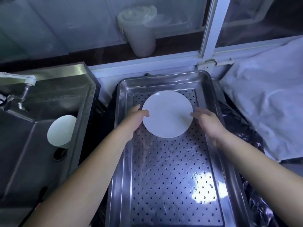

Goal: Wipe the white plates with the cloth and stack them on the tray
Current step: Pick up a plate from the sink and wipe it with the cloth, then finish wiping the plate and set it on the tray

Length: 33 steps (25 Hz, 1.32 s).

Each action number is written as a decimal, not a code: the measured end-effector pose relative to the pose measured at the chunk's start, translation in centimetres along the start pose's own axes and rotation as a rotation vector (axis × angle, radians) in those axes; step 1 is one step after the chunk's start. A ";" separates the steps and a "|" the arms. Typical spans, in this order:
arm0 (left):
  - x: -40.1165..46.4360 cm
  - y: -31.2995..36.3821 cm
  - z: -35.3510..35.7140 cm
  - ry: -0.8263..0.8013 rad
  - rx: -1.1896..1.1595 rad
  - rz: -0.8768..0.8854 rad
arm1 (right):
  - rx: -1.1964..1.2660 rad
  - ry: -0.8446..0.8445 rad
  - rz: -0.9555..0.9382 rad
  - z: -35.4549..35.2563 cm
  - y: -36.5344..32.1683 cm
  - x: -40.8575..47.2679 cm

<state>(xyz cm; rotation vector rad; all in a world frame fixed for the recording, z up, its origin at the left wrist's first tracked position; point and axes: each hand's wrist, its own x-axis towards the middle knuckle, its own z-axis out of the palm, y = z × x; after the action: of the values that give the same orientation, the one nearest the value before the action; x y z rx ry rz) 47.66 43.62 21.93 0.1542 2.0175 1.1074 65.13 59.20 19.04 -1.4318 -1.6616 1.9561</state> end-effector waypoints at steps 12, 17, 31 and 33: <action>-23.6 -21.8 -12.0 0.248 0.240 0.456 | -0.771 -0.213 -0.575 11.5 9.4 -23.7; -30.4 -33.8 -18.0 0.348 0.164 0.369 | -0.866 -0.412 -0.615 21.5 14.9 -32.3; -35.1 -47.2 -29.5 0.376 -0.041 0.197 | -1.006 -0.597 -0.559 36.0 18.0 -38.4; -34.0 -47.7 -32.4 0.395 -0.024 0.164 | -0.965 -0.597 -0.533 39.5 17.8 -36.3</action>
<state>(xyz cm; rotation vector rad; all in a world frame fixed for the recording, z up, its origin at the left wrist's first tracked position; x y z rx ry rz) 59.80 -21.85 15.56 0.0941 2.3723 1.3476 61.09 2.85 19.14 -0.3872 -3.0986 1.3450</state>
